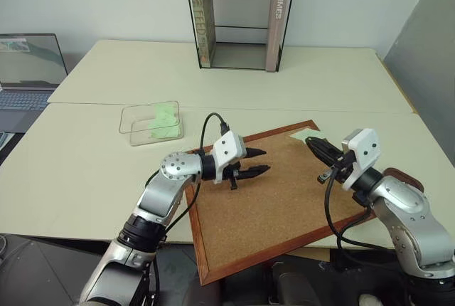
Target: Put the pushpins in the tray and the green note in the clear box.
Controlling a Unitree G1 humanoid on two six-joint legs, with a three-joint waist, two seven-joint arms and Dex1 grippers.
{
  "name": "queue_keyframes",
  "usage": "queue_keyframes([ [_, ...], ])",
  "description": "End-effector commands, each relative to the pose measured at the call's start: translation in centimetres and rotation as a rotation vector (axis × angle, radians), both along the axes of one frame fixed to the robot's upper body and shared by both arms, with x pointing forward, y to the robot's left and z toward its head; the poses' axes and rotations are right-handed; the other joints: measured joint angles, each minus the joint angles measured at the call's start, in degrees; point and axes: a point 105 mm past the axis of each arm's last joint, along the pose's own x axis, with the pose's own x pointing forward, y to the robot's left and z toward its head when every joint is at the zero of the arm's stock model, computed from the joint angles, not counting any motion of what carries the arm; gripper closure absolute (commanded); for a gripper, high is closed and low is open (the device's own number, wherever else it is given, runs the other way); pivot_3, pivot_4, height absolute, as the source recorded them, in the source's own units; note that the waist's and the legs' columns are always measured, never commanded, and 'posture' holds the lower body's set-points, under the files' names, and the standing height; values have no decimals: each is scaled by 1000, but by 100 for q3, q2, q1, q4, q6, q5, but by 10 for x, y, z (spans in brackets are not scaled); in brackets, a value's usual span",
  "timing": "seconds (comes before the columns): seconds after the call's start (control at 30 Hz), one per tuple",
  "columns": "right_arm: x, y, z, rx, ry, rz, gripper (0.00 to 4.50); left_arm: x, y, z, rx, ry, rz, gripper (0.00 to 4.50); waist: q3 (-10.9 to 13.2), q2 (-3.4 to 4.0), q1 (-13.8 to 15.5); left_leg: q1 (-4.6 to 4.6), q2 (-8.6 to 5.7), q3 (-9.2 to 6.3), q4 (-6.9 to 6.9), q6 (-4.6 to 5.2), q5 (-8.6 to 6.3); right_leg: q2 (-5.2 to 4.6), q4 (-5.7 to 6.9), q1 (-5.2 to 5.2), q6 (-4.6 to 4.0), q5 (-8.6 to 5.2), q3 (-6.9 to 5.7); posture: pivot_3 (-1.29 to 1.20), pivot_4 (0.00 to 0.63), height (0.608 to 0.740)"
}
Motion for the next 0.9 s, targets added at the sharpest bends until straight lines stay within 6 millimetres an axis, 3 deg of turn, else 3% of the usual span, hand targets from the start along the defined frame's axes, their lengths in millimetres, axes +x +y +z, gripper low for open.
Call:
queue_keyframes([
  [0.03, 0, 8, 14, 4, -17, 29, 4500, 8, -14, 20, -39, -53, -45, 1586, 3, -3, 1, 1, 0, -1, 0, 0, 0, 0, 1, 0, 0, 0, -1, 0, 150, 740],
  [0.07, 0, 9, 15, 3, -14, 33, 4500, 10, -18, 20, -36, -63, -48, 1414, 6, -6, 1, 1, 0, 0, 1, 0, 0, 0, 2, 1, 0, 0, -1, 0, 150, 740],
  [0.67, 3, 29, 20, 76, 59, 75, 4500, 51, -54, 13, 38, -229, -27, 1414, 21, -31, 4, -3, -4, 1, 1, 0, 0, 19, 2, -2, 4, 3, 1, 0, 150, 740],
  [0.77, 3, 30, 22, 87, 66, 77, 4500, 55, -56, 16, 22, -233, -21, 1797, 21, -31, 5, -10, -4, 2, 1, 0, 0, 19, 1, -7, 4, 2, 1, 0, 150, 740],
  [0.9, 3, 31, 22, 93, 73, 76, 4500, 58, -55, 15, 19, -236, -16, 2673, 21, -31, 2, -21, -4, 2, 1, 0, 0, 19, 1, -17, 5, 3, 1, 0, 150, 740],
])
